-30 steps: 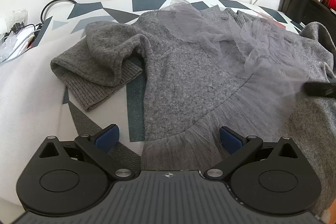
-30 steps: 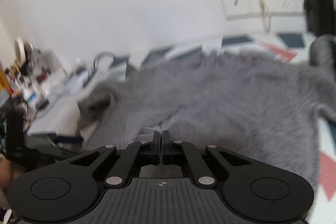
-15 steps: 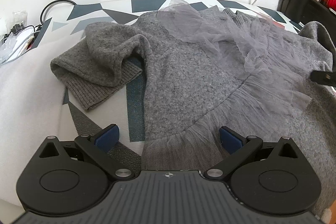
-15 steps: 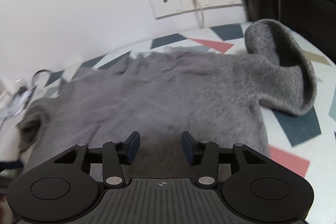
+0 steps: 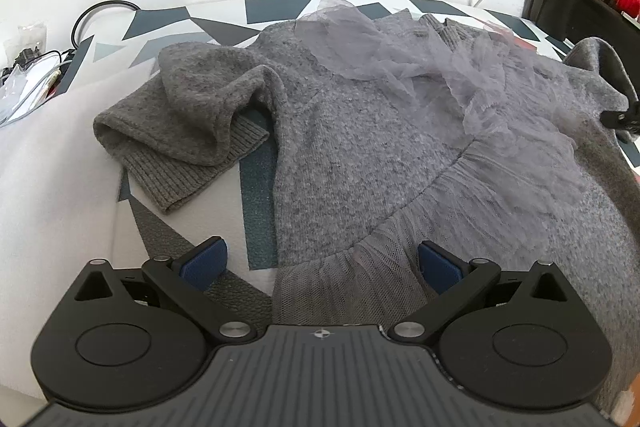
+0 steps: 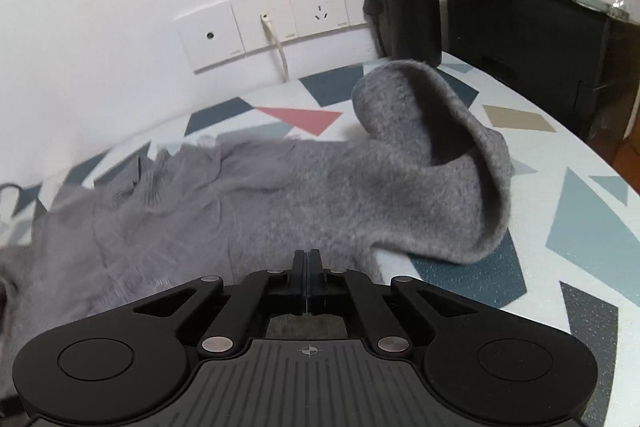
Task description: Fold clothes
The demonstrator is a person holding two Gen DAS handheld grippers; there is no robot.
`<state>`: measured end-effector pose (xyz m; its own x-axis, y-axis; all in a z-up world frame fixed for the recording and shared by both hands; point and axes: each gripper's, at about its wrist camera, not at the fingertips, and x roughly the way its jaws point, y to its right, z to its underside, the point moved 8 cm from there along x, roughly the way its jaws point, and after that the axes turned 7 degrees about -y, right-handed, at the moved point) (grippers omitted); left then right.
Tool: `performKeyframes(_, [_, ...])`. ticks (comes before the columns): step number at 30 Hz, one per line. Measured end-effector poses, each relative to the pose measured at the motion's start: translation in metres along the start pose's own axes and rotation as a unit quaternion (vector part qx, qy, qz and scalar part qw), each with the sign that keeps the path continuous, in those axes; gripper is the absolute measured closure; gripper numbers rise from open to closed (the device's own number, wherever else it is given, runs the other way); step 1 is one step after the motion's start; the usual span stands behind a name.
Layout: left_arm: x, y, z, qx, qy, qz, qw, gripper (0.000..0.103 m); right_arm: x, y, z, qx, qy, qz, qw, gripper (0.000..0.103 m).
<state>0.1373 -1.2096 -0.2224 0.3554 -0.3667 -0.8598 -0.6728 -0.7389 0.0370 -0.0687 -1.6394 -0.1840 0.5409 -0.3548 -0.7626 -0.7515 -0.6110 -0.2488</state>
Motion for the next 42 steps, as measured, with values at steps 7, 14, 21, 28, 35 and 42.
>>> performKeyframes(7, [0.001,-0.002,-0.003,-0.009,-0.001,-0.006,0.9999,0.0,0.016,-0.047,-0.008,-0.036,-0.007,-0.081,0.996,0.076])
performKeyframes(14, [0.004,-0.006,-0.007,-0.011,-0.001,-0.012,0.9999,0.0,0.052,-0.085,-0.017,-0.062,-0.015,-0.099,0.993,0.07])
performKeyframes(21, [0.005,-0.008,-0.009,-0.011,-0.001,-0.013,0.9999,0.0,0.085,-0.085,-0.027,0.018,-0.038,-0.12,0.992,0.06])
performKeyframes(28, [0.005,-0.008,-0.008,-0.016,0.006,-0.017,0.9997,0.0,0.095,-0.096,-0.031,0.03,-0.038,-0.133,0.99,0.059])
performKeyframes(35, [0.006,-0.008,-0.01,-0.023,0.005,-0.021,0.9995,0.0,0.101,-0.112,-0.027,0.008,-0.052,-0.155,0.987,0.06])
performKeyframes(42, [0.006,-0.008,-0.01,-0.024,0.005,-0.022,0.9995,0.0,0.095,-0.103,-0.019,-0.018,-0.043,-0.146,0.988,0.1])
